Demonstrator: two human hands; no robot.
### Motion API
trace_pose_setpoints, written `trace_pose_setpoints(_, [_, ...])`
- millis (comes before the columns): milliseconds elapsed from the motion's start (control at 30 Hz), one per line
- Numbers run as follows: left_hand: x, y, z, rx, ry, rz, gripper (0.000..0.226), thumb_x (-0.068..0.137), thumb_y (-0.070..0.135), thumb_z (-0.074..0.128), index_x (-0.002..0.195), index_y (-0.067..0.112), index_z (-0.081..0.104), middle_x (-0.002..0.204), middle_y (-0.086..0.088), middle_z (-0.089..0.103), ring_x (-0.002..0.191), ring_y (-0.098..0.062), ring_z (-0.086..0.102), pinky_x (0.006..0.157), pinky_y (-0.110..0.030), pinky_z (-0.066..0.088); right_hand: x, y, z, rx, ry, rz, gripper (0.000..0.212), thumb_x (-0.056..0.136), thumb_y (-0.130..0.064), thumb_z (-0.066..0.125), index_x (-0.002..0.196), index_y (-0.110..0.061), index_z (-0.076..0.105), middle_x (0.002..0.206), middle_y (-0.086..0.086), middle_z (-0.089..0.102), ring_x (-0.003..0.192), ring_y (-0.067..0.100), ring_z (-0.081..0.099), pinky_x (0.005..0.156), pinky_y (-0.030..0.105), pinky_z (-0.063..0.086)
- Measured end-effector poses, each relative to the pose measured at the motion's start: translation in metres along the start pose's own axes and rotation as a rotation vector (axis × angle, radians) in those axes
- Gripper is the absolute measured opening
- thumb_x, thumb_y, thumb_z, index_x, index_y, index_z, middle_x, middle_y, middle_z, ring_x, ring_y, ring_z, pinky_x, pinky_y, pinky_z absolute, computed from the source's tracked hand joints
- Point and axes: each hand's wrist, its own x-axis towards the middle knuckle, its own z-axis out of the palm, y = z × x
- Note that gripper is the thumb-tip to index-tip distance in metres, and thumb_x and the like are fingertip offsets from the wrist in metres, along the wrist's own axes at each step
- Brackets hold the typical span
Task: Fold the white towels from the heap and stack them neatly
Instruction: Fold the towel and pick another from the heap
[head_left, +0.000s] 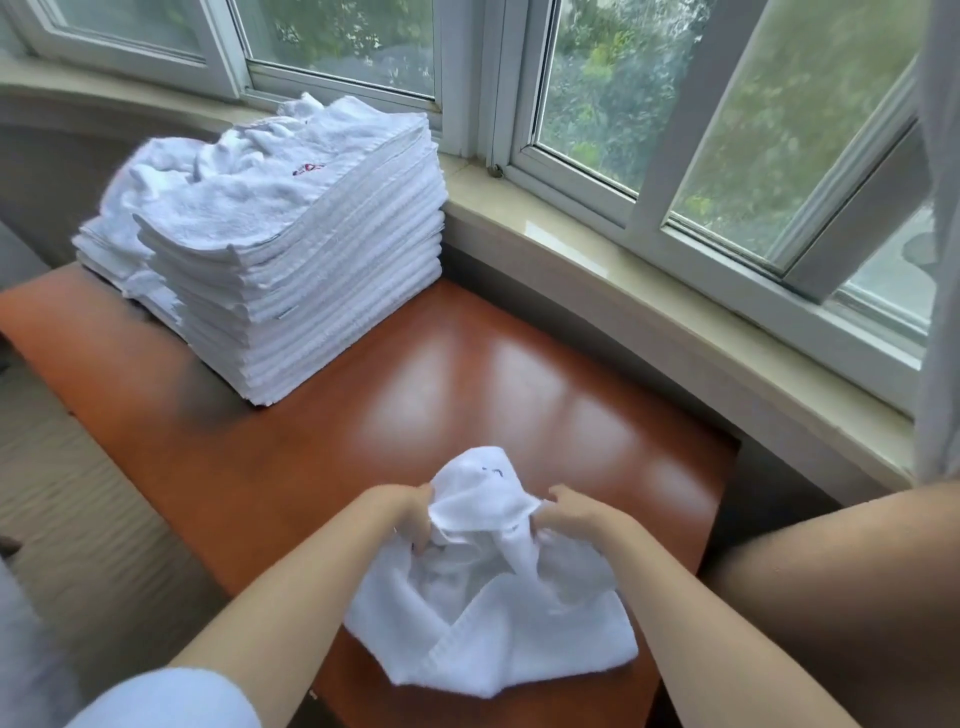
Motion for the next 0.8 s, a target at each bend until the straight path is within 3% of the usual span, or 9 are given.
trace_pose_setpoints(100, [0.002,0.009,0.009,-0.001,-0.052,0.055,0.100,0.082,0.031,0.074,0.152,0.020,0.003,0.143,-0.013,0.045,0.116,-0.031,0.057,0.091,-0.038,0.051,-0.001,0.001,0.015,-0.119,-0.141,0.027,0.104,0.067,-0.050,0.075,0.150,-0.018,0.022,0.147,0.004,0.042,0.128,0.026,0.048,0.100,0.038,0.040])
trace_pose_setpoints(200, [-0.001,0.015,0.018,-0.063,-0.190,0.072,0.089,0.075,0.044,0.079,0.142,0.027,0.022,0.133,-0.016,0.050,0.101,-0.029,0.060,0.090,-0.041,0.054,-0.002,-0.005,0.035,-0.266,-0.293,-0.082,0.044,0.074,-0.035,0.073,0.113,-0.018,0.063,0.103,-0.003,0.063,0.093,0.018,0.063,0.085,0.036,0.053])
trace_pose_setpoints(300, [-0.002,0.023,0.029,-0.094,-0.164,0.105,0.047,0.085,0.024,0.070,0.125,0.011,0.049,0.114,-0.016,0.062,0.093,-0.032,0.064,0.067,-0.034,0.054,-0.006,-0.015,0.032,-0.372,-0.237,-0.019,0.011,0.083,-0.027,0.062,0.080,-0.016,0.062,0.082,0.001,0.062,0.056,0.019,0.057,0.045,0.022,0.042])
trace_pose_setpoints(367, [-0.010,0.026,0.012,-0.385,0.068,0.159,0.024,0.087,0.018,0.064,0.110,0.018,0.057,0.093,-0.008,0.063,0.089,-0.031,0.067,0.055,-0.031,0.051,-0.011,-0.034,0.012,-0.226,0.018,-0.045,0.011,0.084,-0.024,0.060,0.089,-0.016,0.064,0.088,0.008,0.065,0.064,0.026,0.062,0.047,0.026,0.045])
trace_pose_setpoints(467, [-0.044,0.033,-0.060,-0.953,0.679,0.269,0.023,0.092,0.030,0.055,0.112,0.040,0.051,0.100,0.005,0.061,0.080,-0.017,0.061,0.060,-0.032,0.054,-0.037,-0.082,-0.038,0.083,0.640,-0.305,0.017,0.089,-0.022,0.051,0.105,-0.020,0.057,0.108,0.008,0.067,0.097,0.032,0.063,0.071,0.031,0.044])
trace_pose_setpoints(533, [-0.079,0.042,-0.109,-0.938,1.028,0.408,0.031,0.093,0.018,0.056,0.120,0.034,0.052,0.111,0.004,0.061,0.090,-0.017,0.060,0.075,-0.031,0.050,-0.070,-0.120,-0.078,0.249,0.915,-0.507,0.006,0.088,-0.015,0.049,0.093,-0.018,0.048,0.099,0.007,0.064,0.089,0.031,0.059,0.067,0.031,0.037])
trace_pose_setpoints(633, [-0.134,0.052,-0.152,-0.817,1.369,0.582,0.051,0.081,-0.010,0.061,0.127,0.008,0.051,0.113,-0.011,0.064,0.102,-0.026,0.061,0.081,-0.025,0.045,-0.120,-0.154,-0.118,0.678,1.050,-0.807,0.007,0.087,-0.013,0.052,0.086,-0.017,0.048,0.082,-0.002,0.054,0.070,0.014,0.048,0.053,0.023,0.035])
trace_pose_setpoints(733, [-0.165,0.055,-0.143,-0.677,1.585,0.580,0.026,0.087,0.002,0.061,0.112,0.004,0.055,0.107,-0.014,0.064,0.100,-0.027,0.060,0.078,-0.028,0.042,-0.149,-0.142,-0.121,0.415,1.234,-0.992,0.027,0.085,-0.009,0.058,0.110,-0.019,0.057,0.104,-0.001,0.046,0.077,-0.007,0.037,0.067,0.007,0.037])
trace_pose_setpoints(800, [-0.163,0.048,-0.114,-0.580,1.565,0.479,0.022,0.093,0.012,0.055,0.115,0.010,0.055,0.106,-0.010,0.063,0.099,-0.027,0.060,0.071,-0.026,0.036,-0.147,-0.118,-0.107,0.404,1.178,-0.949,0.036,0.086,-0.008,0.057,0.120,-0.018,0.057,0.115,0.005,0.046,0.081,-0.004,0.032,0.077,0.018,0.040])
